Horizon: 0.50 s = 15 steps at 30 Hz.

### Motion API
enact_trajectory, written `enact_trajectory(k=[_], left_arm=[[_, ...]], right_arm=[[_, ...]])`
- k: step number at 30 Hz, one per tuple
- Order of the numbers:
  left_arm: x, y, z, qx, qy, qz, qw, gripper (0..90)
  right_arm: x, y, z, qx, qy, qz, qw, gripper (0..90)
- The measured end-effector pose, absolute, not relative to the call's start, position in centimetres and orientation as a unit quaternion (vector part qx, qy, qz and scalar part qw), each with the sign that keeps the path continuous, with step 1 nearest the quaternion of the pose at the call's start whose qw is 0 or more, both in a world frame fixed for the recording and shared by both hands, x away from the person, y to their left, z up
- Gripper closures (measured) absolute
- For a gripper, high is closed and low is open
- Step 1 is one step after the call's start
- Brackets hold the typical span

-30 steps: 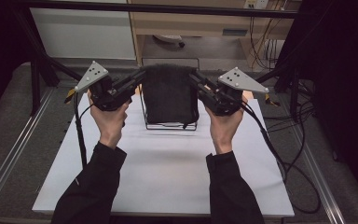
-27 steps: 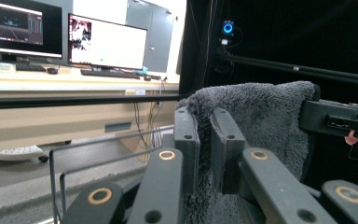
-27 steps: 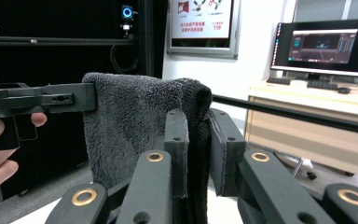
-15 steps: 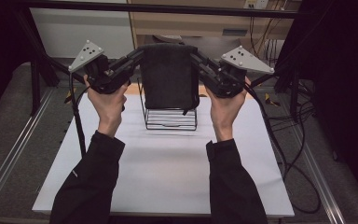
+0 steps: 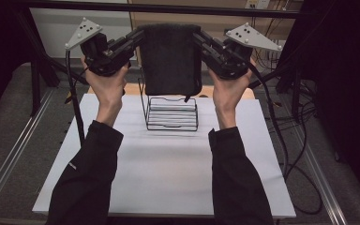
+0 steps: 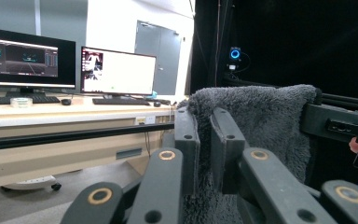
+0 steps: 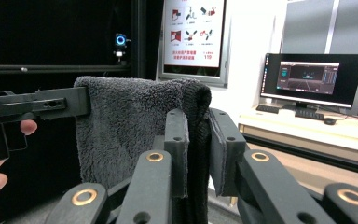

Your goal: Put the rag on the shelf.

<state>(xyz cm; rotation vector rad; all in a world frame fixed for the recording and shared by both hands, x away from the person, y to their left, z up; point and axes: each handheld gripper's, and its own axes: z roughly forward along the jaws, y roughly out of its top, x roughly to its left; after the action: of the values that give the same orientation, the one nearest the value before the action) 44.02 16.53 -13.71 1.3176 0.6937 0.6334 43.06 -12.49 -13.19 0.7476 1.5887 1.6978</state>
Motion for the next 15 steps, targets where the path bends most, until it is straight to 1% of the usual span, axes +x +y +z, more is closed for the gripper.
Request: enact_trajectory(k=[15], left_arm=[[45.7,16.9,-11.4,0.580,0.315,0.296,0.691,81.8]], right_arm=[[45.4,-11.8,-10.8,0.287,0.607,0.653,0.351,79.3]])
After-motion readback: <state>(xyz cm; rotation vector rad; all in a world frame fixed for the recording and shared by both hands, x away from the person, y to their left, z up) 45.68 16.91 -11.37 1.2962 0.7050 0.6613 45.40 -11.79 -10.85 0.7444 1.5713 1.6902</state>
